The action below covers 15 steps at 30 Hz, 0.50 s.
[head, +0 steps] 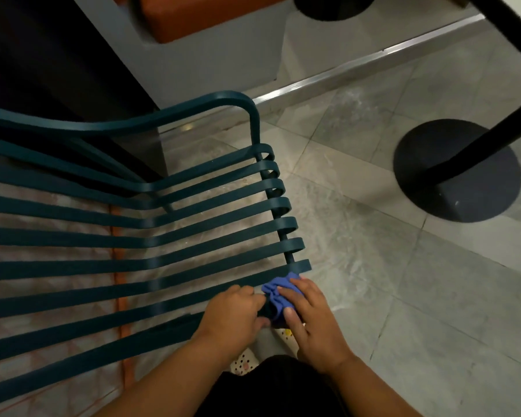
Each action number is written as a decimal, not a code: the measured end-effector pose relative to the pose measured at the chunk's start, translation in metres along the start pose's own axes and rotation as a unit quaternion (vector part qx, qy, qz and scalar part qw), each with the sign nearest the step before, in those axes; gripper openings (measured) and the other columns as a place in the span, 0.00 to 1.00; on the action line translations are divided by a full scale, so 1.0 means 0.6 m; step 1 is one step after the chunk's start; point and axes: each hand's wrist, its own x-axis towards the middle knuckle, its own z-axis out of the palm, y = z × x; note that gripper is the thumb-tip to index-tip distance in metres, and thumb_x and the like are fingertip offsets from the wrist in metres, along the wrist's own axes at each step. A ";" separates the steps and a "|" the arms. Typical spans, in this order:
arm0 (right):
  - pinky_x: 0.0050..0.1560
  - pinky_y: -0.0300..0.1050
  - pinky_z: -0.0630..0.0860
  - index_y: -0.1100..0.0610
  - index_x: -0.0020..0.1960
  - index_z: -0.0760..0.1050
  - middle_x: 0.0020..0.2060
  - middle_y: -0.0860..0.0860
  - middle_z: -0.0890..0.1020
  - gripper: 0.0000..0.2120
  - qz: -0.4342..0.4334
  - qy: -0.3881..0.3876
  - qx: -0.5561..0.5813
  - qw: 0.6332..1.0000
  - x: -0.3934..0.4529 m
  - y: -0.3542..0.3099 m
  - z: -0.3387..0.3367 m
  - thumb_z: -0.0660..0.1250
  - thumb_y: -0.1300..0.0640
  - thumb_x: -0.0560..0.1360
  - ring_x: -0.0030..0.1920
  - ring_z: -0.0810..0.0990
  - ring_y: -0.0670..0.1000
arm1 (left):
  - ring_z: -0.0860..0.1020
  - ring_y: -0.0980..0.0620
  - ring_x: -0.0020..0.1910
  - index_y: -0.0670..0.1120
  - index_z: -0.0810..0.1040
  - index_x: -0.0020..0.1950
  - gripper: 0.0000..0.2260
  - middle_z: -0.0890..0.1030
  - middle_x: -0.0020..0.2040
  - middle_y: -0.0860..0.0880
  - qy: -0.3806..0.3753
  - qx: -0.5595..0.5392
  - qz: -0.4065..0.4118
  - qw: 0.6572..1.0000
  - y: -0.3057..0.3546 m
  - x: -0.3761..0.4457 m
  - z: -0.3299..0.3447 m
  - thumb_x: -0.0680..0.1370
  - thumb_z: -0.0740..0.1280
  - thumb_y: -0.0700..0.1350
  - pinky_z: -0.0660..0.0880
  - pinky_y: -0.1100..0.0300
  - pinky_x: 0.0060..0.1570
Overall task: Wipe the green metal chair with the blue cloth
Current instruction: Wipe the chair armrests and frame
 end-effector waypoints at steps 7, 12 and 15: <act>0.48 0.58 0.81 0.46 0.52 0.81 0.55 0.53 0.79 0.16 0.344 0.021 0.417 0.841 0.061 0.021 -0.018 0.55 0.46 0.78 0.54 0.78 0.58 | 0.71 0.52 0.57 0.51 0.75 0.61 0.15 0.77 0.56 0.52 -0.059 -0.003 -0.009 0.998 0.003 0.021 -0.005 0.77 0.64 0.55 0.70 0.57 0.52; 0.45 0.59 0.80 0.53 0.45 0.77 0.52 0.56 0.77 0.07 0.353 0.079 0.429 0.828 0.059 0.016 -0.008 0.62 0.52 0.74 0.52 0.77 0.61 | 0.72 0.51 0.57 0.50 0.75 0.61 0.16 0.76 0.57 0.51 -0.092 0.012 -0.026 0.995 0.009 0.030 -0.015 0.76 0.66 0.54 0.69 0.57 0.50; 0.44 0.59 0.79 0.53 0.42 0.78 0.52 0.58 0.78 0.08 0.357 0.070 0.448 0.817 0.063 0.030 -0.007 0.63 0.51 0.70 0.51 0.77 0.61 | 0.74 0.49 0.57 0.51 0.75 0.62 0.18 0.76 0.57 0.50 -0.134 0.023 -0.033 0.990 0.007 0.042 -0.028 0.74 0.68 0.55 0.70 0.56 0.50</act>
